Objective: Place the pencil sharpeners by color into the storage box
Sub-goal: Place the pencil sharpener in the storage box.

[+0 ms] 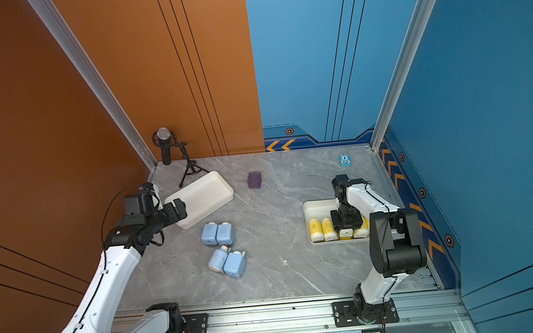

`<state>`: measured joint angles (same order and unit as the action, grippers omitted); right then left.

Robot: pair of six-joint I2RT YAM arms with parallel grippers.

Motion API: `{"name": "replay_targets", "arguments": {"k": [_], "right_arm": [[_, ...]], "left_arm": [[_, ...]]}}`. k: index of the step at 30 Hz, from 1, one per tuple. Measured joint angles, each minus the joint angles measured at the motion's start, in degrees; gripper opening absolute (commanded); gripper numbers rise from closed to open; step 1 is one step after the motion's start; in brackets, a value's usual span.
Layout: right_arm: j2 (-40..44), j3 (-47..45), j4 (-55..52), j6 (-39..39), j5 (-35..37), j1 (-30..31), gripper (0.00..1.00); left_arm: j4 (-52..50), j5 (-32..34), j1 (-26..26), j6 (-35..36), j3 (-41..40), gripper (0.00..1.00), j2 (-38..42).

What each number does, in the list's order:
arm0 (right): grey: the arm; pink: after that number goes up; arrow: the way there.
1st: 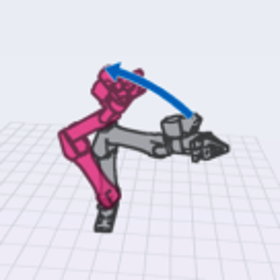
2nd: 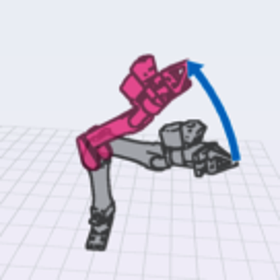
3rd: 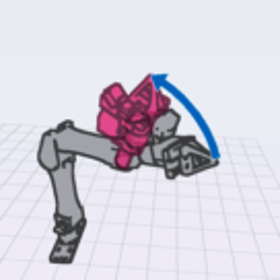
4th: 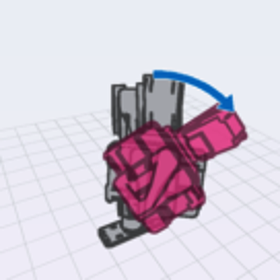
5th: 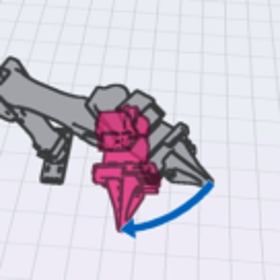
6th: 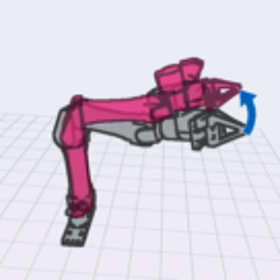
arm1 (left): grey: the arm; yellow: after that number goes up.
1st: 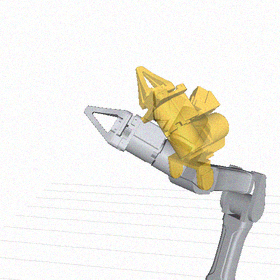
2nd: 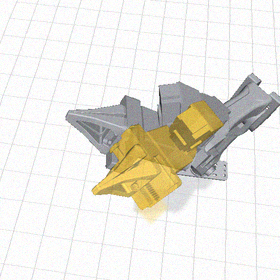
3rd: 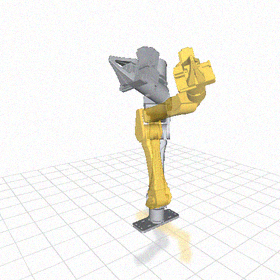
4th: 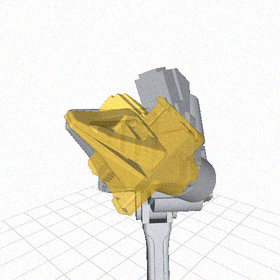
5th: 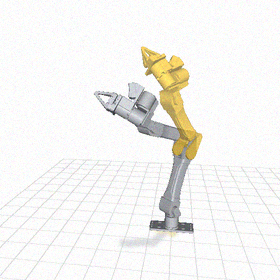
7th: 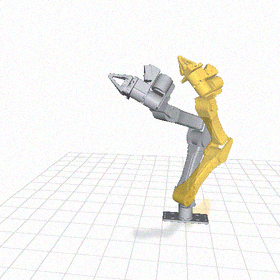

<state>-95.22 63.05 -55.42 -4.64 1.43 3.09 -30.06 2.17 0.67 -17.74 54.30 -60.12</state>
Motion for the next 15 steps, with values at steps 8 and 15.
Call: {"name": "replay_targets", "arguments": {"k": [8, 15], "right_arm": [[0.1, 0.0, 0.0, 0.0, 0.0, -0.1, 0.54], [0.4, 0.0, -0.1, 0.0, 0.0, -0.1, 0.55]], "left_arm": [[0.0, 0.2, 0.0, 0.3, 0.0, 0.98, 0.0], [0.0, 0.2, 0.0, 0.3, 0.0, 0.98, 0.0]]}}
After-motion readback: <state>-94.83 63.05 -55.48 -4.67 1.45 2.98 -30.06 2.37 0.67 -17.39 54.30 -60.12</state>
